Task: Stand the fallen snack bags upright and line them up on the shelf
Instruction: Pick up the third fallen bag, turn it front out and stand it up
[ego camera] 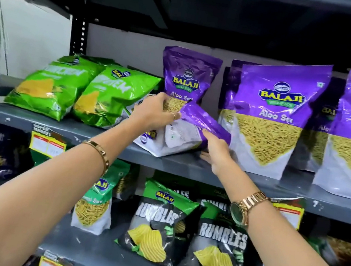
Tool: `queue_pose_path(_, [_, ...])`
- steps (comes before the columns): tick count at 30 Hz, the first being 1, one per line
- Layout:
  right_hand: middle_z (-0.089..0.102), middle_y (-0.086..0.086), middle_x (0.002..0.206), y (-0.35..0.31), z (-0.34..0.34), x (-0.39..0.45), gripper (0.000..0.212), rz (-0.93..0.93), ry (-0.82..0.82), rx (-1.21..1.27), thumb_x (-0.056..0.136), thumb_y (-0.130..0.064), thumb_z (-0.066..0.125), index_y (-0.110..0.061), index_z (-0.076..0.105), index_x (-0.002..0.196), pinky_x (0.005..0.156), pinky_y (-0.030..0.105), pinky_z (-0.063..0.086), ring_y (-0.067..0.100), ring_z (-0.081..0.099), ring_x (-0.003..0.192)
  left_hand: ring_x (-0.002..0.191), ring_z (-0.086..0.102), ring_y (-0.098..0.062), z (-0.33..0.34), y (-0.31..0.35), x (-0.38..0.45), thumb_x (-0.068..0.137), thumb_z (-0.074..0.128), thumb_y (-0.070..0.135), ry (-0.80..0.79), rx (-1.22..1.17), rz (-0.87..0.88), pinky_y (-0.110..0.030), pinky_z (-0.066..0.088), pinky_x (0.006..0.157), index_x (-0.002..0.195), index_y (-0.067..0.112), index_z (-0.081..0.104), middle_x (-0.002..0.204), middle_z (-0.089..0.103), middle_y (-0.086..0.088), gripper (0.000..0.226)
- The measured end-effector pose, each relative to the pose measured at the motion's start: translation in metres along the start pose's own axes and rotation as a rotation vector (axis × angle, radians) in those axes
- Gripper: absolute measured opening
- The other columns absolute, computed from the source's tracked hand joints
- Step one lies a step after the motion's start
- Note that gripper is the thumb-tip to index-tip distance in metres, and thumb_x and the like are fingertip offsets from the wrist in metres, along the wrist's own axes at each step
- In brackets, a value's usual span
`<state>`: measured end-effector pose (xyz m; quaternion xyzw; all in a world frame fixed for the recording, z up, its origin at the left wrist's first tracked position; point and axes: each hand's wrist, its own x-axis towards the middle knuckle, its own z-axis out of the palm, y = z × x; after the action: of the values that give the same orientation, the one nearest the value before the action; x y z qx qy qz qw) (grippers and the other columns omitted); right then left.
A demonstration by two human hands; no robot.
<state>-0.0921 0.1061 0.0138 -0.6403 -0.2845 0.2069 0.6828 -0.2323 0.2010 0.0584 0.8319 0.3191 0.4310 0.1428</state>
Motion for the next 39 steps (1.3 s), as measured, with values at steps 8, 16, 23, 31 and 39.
queue_pose_path(8, [0.057, 0.013, 0.131, -0.007, 0.04, 0.009, 0.049, 0.169, 0.069, 0.329, 0.084, -0.027, 0.059, -0.006, 0.049, 0.128, 0.102, 0.04, 0.045, 0.028, 0.056, 0.117, 0.125, 0.048, -0.027, -0.001, -0.039, -0.013, 0.067, 0.051, 0.068, -0.237, -0.197, 0.01, -0.038, 0.033, 0.11, 0.124, 0.017, 0.056, 0.134, 0.055, -0.012, 0.076])
queue_pose_path(16, [0.06, 0.013, 0.08, -0.015, 0.058, -0.004, 0.014, 0.084, 0.32, 0.414, 0.075, 0.0, 0.065, 0.002, 0.052, 0.075, 0.092, 0.045, 0.05, 0.028, 0.059, 0.078, 0.133, 0.032, -0.025, 0.007, -0.057, -0.021, 0.074, 0.05, 0.062, -0.1, -0.231, 0.14, -0.03, 0.015, 0.105, 0.131, 0.022, 0.048, 0.138, 0.048, -0.013, 0.07])
queue_pose_path(23, [0.053, 0.004, 0.058, -0.033, 0.066, 0.003, 0.031, -0.105, 0.36, 0.451, 0.075, 0.012, 0.056, -0.01, 0.053, 0.053, 0.055, 0.025, 0.047, 0.015, 0.049, 0.053, 0.137, 0.008, -0.024, 0.011, -0.06, -0.033, 0.07, 0.045, 0.062, -0.108, -0.334, 0.164, -0.027, 0.005, 0.106, 0.141, 0.024, 0.03, 0.153, 0.022, -0.009, 0.082])
queue_pose_path(31, [0.062, -0.004, 0.066, -0.042, 0.056, 0.027, 0.035, -0.341, 0.3, 0.363, 0.076, 0.012, 0.049, -0.019, 0.064, 0.07, 0.059, 0.021, 0.048, 0.011, 0.056, 0.063, 0.145, 0.001, -0.023, 0.025, -0.049, -0.023, 0.073, 0.071, 0.042, -0.126, -0.292, 0.205, -0.042, 0.002, 0.118, 0.146, 0.005, 0.001, 0.156, 0.006, -0.015, 0.107])
queue_pose_path(39, [0.068, -0.015, 0.049, -0.034, 0.053, 0.051, 0.043, -0.463, 0.102, 0.4, 0.073, 0.02, 0.048, -0.02, 0.064, 0.075, 0.051, 0.012, 0.051, -0.003, 0.061, 0.048, 0.143, -0.012, -0.03, 0.064, -0.051, 0.002, 0.066, 0.075, 0.044, -0.242, -0.133, 0.042, -0.059, 0.01, 0.114, 0.139, 0.017, -0.029, 0.152, -0.029, -0.01, 0.129])
